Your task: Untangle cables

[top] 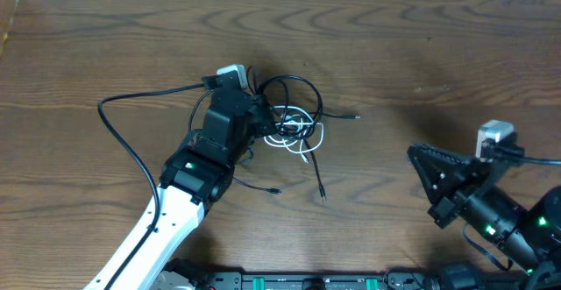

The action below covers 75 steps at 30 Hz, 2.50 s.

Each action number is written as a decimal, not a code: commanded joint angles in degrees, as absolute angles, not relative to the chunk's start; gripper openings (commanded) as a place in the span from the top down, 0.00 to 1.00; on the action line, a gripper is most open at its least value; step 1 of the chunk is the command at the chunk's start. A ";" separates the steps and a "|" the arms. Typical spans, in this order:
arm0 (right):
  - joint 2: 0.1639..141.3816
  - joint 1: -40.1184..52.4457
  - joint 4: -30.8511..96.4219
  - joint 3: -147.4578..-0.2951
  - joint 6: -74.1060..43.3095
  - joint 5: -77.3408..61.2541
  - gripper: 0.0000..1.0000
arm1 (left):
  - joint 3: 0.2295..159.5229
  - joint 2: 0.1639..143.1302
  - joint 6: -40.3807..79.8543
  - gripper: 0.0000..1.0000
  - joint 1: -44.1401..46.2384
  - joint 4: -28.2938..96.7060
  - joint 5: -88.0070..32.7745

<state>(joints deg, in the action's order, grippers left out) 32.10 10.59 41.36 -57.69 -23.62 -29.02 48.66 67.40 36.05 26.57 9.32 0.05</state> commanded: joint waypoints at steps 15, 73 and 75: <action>62.08 15.73 38.50 -56.88 -64.82 -47.16 0.56 | 48.97 67.35 33.26 0.92 26.50 4.97 -12.03; 37.82 8.62 45.78 -56.88 -29.10 -38.54 0.59 | 48.97 67.35 63.13 0.93 26.48 4.64 -12.99; 40.01 8.99 48.69 -56.88 -26.94 -39.07 0.57 | 48.97 67.35 71.55 0.93 26.48 5.56 -13.06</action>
<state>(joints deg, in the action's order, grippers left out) 38.57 8.34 47.22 -56.60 -33.08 -36.99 48.58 67.42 56.84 26.68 5.19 -12.16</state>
